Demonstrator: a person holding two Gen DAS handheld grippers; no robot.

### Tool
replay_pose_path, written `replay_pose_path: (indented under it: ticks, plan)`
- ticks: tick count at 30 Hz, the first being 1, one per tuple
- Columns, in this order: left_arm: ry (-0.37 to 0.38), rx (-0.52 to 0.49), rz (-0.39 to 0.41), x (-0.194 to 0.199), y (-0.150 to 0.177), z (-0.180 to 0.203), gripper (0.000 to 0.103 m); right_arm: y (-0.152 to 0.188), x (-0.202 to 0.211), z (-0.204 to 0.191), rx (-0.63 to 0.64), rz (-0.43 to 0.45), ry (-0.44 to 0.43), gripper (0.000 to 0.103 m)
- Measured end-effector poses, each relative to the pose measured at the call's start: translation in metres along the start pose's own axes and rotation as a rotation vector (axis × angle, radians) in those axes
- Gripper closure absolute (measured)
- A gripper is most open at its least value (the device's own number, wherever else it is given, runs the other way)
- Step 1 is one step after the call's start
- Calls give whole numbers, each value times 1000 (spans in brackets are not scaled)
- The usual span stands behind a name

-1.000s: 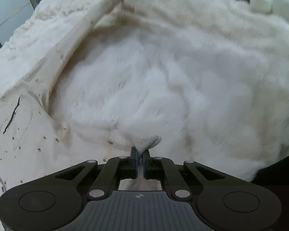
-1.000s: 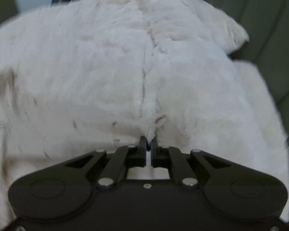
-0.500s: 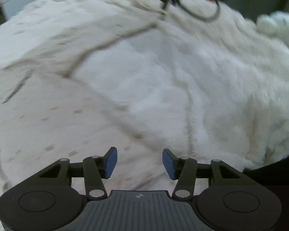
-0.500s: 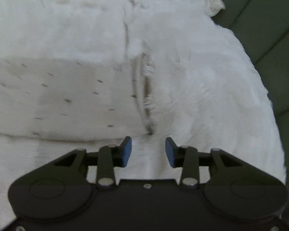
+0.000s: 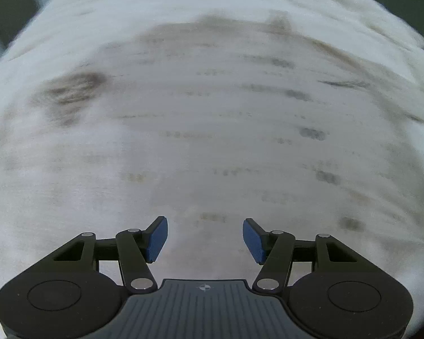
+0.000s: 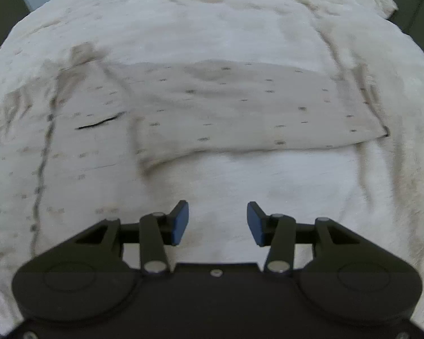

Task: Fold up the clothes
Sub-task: 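Open the right gripper and lift both tools away from the spread shirt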

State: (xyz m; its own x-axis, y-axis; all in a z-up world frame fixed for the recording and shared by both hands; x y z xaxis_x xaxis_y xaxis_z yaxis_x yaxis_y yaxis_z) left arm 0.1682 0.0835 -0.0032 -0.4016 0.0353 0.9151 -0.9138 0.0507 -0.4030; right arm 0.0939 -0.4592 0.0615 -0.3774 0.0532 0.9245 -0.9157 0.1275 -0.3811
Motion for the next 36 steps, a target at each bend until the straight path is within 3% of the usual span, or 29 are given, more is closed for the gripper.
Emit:
replay_pose_path:
  ticks: [3,5,8,15,16,17,18,19,20,21,22,23,24,26,28,30,31,32,33,34,36]
  plan:
    - [-30,92,8,-31,-41,-72,49,6,9,-29,5,-2,33,58]
    - [-39,86,25,-47,-63,-98,49,8,10,-41,4,-7,57,58]
    - [25,85,60,-81,-105,-123,49,14,8,-64,-13,-14,96,58]
    - [-8,-79,119,-133,-138,-102,49,8,13,-117,-31,-16,132,58]
    - [-34,-112,132,-134,-142,-100,61,6,15,-122,-23,-13,137,58]
    - [-61,-148,145,-134,-147,-98,94,4,16,-126,-16,-11,141,58]
    - [-88,-183,158,-134,-152,-97,96,1,19,-130,-13,-9,147,58]
    - [-180,-254,185,-125,-159,-99,96,0,21,-132,-12,-8,151,58]
    - [-221,-282,207,-119,-161,-101,97,-3,22,-133,-16,-3,155,58]
    - [-343,-375,287,-96,-170,-108,97,-7,24,-135,-21,4,161,58]
    - [-394,-420,323,-85,-174,-112,97,-9,25,-136,-26,8,162,58]
    - [-492,-505,394,-63,-179,-120,97,-12,25,-138,-39,11,158,59]
    - [-627,-617,483,-36,-181,-137,96,-16,24,-140,-55,13,153,59]
    - [-702,-701,480,-30,-174,-156,94,-19,23,-142,-69,14,145,59]
    - [-778,-793,274,-55,-142,-202,90,-25,21,-148,-78,19,133,59]
    - [-764,-662,92,-73,-117,-240,90,-31,18,-155,-65,24,125,59]
    - [-737,-575,43,-76,-111,-252,90,-34,17,-158,-57,26,123,59]
    - [-646,-351,-4,-75,-100,-273,84,-35,17,-161,-48,28,123,59]
    - [-541,-138,-2,-71,-94,-288,77,-36,17,-163,-40,29,122,59]
    - [-431,72,4,-65,-89,-300,63,-38,18,-165,-31,30,122,59]
    - [-115,487,64,-58,-84,-317,53,-37,17,-165,-23,22,125,59]
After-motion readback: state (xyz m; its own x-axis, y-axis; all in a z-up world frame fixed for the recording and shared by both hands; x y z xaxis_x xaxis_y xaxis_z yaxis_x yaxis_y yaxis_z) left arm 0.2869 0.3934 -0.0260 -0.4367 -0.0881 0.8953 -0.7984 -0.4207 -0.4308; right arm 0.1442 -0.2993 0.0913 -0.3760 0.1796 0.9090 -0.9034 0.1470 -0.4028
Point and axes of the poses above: each gripper's, at about its wrist camera, not at the fingertips, and x roughly against the way its jaws point, z to its right, y to its underside, the point moved 8 cm from there along -x, roughly the way its jaws point, and after that the axes turned 6 degrees about x, right-handed, at the moved point
